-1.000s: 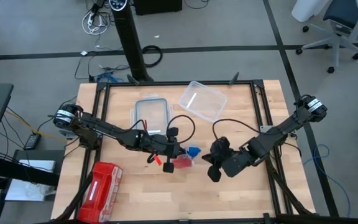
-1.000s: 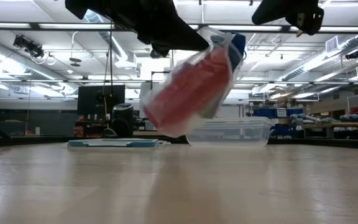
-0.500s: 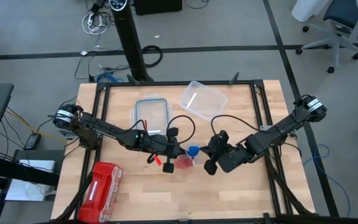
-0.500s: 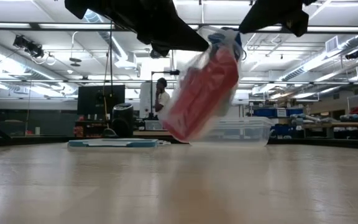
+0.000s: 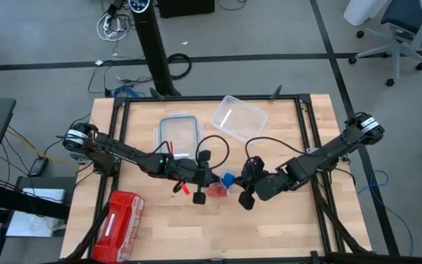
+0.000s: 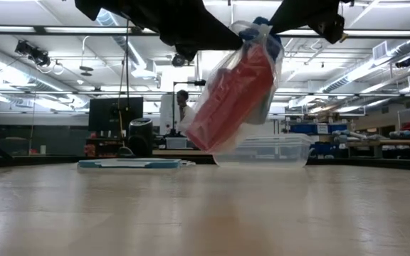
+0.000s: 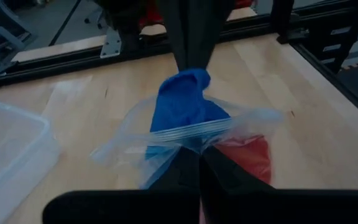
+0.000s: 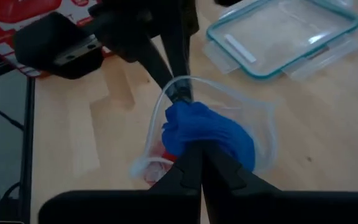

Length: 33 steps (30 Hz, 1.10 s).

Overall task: Roll bandage
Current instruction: Put the blue bandage into the transparent zip bag

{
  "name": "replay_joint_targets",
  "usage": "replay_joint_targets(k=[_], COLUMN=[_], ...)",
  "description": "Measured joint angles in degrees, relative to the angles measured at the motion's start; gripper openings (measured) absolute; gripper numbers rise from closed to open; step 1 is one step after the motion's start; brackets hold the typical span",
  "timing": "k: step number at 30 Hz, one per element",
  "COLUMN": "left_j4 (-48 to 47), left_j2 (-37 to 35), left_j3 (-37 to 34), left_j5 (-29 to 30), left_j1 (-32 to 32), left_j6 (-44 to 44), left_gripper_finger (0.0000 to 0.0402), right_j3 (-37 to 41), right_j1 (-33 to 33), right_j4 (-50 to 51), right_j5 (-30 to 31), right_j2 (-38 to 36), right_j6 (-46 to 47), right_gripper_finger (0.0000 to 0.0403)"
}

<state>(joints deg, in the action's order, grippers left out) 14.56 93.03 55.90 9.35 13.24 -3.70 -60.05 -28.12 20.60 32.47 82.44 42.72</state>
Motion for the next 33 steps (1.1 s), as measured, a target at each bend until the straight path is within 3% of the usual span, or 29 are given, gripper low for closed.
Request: replay_joint_targets(k=[8,12,16,20,27,33], left_j4=[1.6,1.0,1.3,1.3,1.2,1.0], left_j2=[0.1,0.0,0.0,-0.1,0.0,0.1], left_j3=[-0.1,0.0,0.0,0.0,0.0,0.0], left_j5=[0.2,-0.3,-0.2,-0.3,-0.7,-3.8], left_j1=[0.0,0.0,0.0,0.1,0.0,0.0], left_j6=[1.0,1.3,1.3,1.3,2.9,2.9], left_gripper_finger=[0.0000,0.0000,0.0000,0.0000,0.0000,0.0000], right_j3=[0.1,0.1,0.1,-0.2,-5.2,-8.8], right_j1=[2.5,3.8,3.8,4.2,1.2,0.8], right_j4=[-2.6,-6.4,-6.2,-6.3,-1.4,6.1], right_j5=[-2.5,-7.1,-4.8,-8.8,-2.1,-1.0], right_j2=[6.0,6.6,6.1,6.1,4.4,4.3], right_j6=[-0.9,-3.3,-3.6,-4.5,-6.6,-6.6], right_gripper_finger=[0.0001,0.0001,0.0001,0.0000,0.0001,0.0001])
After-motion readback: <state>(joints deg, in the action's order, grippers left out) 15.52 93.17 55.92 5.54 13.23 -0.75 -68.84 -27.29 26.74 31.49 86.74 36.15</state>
